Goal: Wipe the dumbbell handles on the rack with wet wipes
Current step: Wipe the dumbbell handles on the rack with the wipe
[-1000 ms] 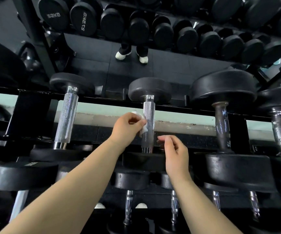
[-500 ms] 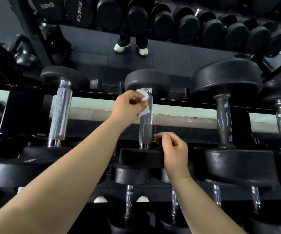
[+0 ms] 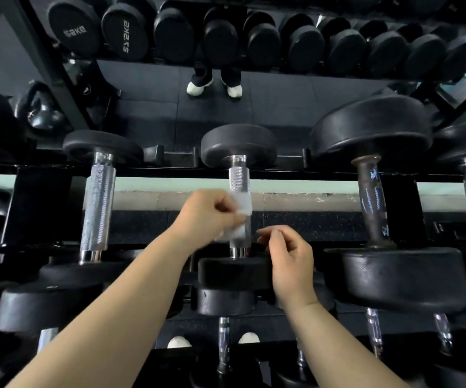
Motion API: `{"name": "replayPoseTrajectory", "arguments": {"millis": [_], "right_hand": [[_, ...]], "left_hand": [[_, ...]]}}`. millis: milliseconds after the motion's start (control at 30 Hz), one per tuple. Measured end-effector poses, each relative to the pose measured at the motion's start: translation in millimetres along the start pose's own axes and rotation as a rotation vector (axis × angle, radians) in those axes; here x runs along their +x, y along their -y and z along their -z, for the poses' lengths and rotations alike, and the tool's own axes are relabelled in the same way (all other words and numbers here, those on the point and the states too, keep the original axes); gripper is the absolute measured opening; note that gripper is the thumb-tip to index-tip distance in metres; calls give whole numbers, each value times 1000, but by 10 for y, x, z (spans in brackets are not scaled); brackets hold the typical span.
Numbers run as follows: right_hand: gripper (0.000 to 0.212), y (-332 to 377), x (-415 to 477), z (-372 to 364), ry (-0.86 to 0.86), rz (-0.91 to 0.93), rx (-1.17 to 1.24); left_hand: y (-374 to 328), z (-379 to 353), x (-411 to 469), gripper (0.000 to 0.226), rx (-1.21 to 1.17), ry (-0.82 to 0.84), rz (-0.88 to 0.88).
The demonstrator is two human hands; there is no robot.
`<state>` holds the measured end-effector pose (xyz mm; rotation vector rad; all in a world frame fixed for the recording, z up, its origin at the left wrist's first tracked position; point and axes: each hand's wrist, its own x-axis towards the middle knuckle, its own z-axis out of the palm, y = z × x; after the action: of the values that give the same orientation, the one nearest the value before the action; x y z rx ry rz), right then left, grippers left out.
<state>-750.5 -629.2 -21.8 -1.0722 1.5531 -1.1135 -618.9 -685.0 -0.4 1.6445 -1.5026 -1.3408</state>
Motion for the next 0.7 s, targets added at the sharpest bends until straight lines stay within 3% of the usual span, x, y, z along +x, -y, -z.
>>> {"name": "replayPoseTrajectory", "arguments": {"millis": [133, 267, 400, 500, 600, 700], "right_hand": [[21, -22, 4, -17, -28, 31, -3], [23, -39, 7, -17, -12, 25, 6], [22, -75, 25, -14, -22, 23, -4], [22, -80, 33, -14, -12, 33, -19], [23, -93, 40, -13, -7, 41, -19], [23, -103, 45, -18, -20, 40, -13]], "left_hand": [[111, -18, -193, 26, 151, 142, 3], [18, -24, -43, 23, 70, -45, -49], [107, 5, -129, 28, 95, 150, -4], [151, 24, -152, 32, 142, 189, 7], [174, -14, -159, 30, 36, 67, 6], [215, -76, -177, 23, -244, -134, 95]]}}
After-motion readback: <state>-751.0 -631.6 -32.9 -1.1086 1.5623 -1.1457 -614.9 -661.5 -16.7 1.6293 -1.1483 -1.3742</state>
